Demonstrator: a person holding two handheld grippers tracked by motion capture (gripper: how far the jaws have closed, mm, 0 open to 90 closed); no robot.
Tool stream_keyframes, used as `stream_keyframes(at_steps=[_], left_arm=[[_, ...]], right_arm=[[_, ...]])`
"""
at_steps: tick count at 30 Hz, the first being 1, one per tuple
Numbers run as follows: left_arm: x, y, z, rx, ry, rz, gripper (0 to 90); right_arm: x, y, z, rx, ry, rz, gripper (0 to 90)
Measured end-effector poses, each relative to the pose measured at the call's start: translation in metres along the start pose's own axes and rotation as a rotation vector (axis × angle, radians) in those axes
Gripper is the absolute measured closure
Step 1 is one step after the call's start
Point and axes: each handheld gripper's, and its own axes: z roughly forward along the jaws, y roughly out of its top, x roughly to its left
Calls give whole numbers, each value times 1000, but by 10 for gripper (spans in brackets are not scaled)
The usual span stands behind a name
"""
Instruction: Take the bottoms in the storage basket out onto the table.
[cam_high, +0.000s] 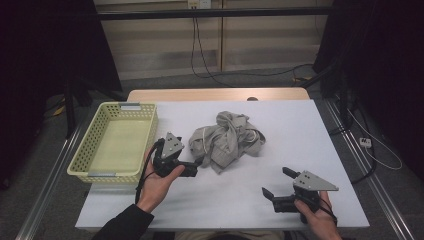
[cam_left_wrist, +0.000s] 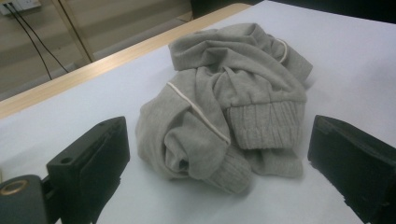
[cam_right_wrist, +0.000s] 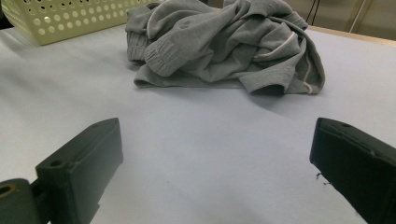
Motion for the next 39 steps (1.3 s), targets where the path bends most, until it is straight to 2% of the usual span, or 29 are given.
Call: stream_keyframes(at_steps=[6, 10, 15, 18, 24, 27, 30, 31, 33, 35, 37, 39], left_arm=[[-1, -6, -10, 1, -8, -1, 54], [3, -14, -17, -2, 7, -11, 53], [5, -28, -29, -4, 28, -32, 55], [4, -32, -37, -15, 25, -51, 56], [2, -39, -46, -9, 29, -47, 54], [3, -45, -48, -4, 48, -54, 54], [3, -51, -49, 8, 43, -60, 55], [2, -52, -49, 15, 51, -57, 55], [0, -53, -53, -4, 85, -45, 58], [0, -54, -54, -10, 66, -58, 52], [-1, -58, -51, -2, 85, -62, 54], [0, -61, -47, 10, 58, -78, 54]], right_arm=[[1, 0, 0, 0, 4, -4, 28], [1, 0, 0, 1, 3, -4, 27], [1, 0, 0, 1, 1, -5, 27], [1, 0, 1, 3, 0, -2, 27], [2, 0, 1, 4, 2, -2, 27], [2, 0, 1, 4, 2, 0, 27], [1, 0, 0, 4, 1, -1, 27], [1, 0, 0, 4, 1, 0, 27], [2, 0, 0, 3, 2, -1, 27], [2, 0, 0, 2, 4, -2, 27], [1, 0, 0, 0, 4, 0, 27], [0, 0, 0, 2, 3, 3, 27]])
